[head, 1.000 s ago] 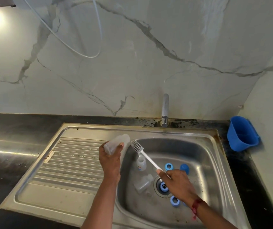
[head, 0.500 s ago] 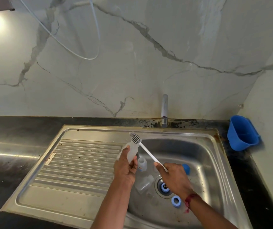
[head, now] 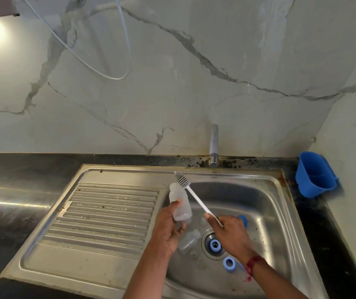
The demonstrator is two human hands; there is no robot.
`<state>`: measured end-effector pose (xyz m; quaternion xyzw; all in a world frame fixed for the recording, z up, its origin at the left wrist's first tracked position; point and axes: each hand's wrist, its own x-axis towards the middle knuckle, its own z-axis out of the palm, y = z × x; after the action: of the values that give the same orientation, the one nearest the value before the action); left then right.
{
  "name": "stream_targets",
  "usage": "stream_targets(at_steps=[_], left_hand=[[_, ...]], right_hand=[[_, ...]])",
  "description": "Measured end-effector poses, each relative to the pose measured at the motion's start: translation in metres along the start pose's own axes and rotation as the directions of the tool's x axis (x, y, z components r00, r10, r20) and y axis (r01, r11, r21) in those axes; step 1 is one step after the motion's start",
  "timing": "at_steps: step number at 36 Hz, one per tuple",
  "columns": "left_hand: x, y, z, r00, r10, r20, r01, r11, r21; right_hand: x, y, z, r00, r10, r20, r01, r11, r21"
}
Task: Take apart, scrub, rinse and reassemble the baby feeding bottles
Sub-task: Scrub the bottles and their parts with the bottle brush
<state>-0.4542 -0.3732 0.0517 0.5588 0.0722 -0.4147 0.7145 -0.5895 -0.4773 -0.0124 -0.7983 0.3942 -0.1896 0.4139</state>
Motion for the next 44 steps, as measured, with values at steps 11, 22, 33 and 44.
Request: stream_targets(at_steps=[11, 22, 33, 44], left_hand=[[-0.008, 0.013, -0.015, 0.951, 0.117, 0.287, -0.213, 0.919, 0.331], [0.0, 0.025, -0.026, 0.918, 0.019, 0.396, -0.166, 0.925, 0.341], [0.029, 0.04, -0.049, 0.955, 0.194, 0.223, -0.243, 0.945, 0.219], [0.052, 0.052, -0.069, 0.91, 0.286, 0.3, -0.41, 0.729, 0.548]], right_hand=[[-0.014, 0.005, -0.022, 0.996, 0.031, 0.08, -0.033, 0.999, 0.021], [-0.007, 0.0, -0.031, 0.991, 0.071, 0.112, -0.079, 0.995, 0.067], [-0.009, -0.021, -0.028, 0.984, 0.056, 0.168, -0.054, 0.998, -0.017], [-0.012, -0.02, -0.015, 0.975, 0.157, 0.156, -0.141, 0.984, -0.109]])
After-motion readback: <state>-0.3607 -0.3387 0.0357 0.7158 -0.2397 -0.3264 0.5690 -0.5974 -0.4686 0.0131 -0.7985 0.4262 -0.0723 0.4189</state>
